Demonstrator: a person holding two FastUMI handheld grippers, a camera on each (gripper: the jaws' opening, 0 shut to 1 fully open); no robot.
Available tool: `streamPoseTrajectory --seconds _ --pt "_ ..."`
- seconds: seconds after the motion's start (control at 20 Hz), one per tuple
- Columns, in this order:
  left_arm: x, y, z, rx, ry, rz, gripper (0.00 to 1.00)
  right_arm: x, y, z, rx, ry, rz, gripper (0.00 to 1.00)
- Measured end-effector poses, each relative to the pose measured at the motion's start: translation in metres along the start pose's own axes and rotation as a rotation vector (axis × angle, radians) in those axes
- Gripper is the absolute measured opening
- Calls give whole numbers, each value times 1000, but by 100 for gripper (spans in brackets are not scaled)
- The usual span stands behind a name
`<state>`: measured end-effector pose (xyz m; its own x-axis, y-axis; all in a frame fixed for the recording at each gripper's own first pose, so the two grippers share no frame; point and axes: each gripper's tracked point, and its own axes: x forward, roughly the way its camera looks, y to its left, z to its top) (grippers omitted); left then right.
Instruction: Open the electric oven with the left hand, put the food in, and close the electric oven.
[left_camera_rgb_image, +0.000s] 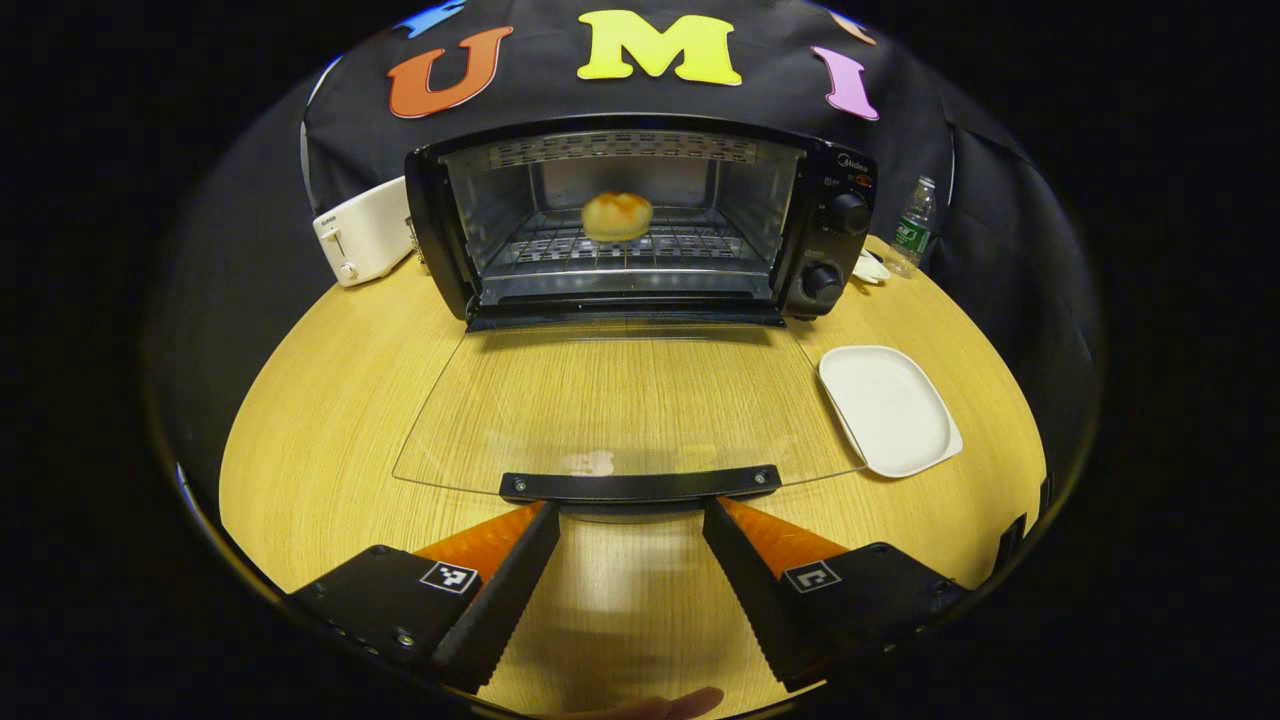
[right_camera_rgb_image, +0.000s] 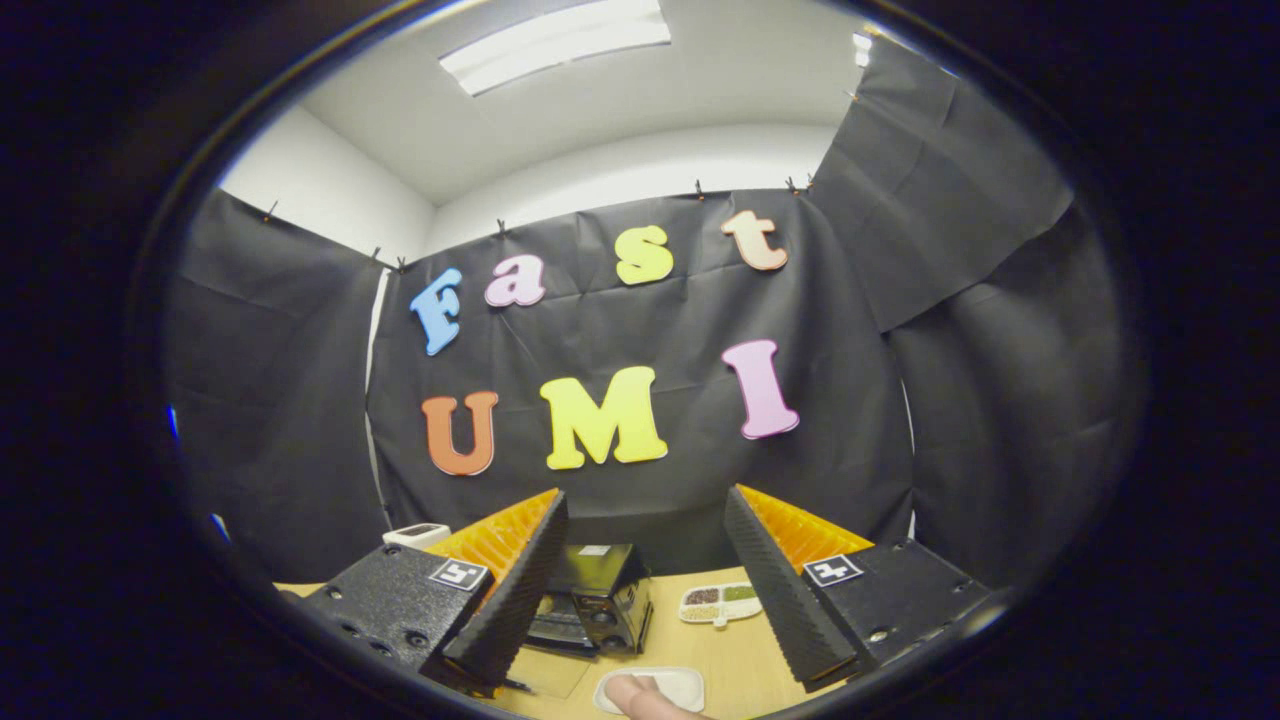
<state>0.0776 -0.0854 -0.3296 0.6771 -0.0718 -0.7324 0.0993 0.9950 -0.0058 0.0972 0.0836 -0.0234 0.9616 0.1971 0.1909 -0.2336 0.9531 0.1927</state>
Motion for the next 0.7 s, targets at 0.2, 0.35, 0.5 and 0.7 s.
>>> streamPoseTrajectory --seconds 0.2,0.35,0.5,0.7 --pt "-5 0 8 -5 -36 3 95 1 -3 -7 -2 12 -1 96" --pt "-13 0 16 -1 -68 2 95 3 -5 -12 0 21 -5 96" --pt "-19 0 24 -2 -88 3 95 6 -9 -17 5 35 -15 96" --pt "-25 1 33 -2 -109 4 95 6 -12 -21 -4 42 -21 96"
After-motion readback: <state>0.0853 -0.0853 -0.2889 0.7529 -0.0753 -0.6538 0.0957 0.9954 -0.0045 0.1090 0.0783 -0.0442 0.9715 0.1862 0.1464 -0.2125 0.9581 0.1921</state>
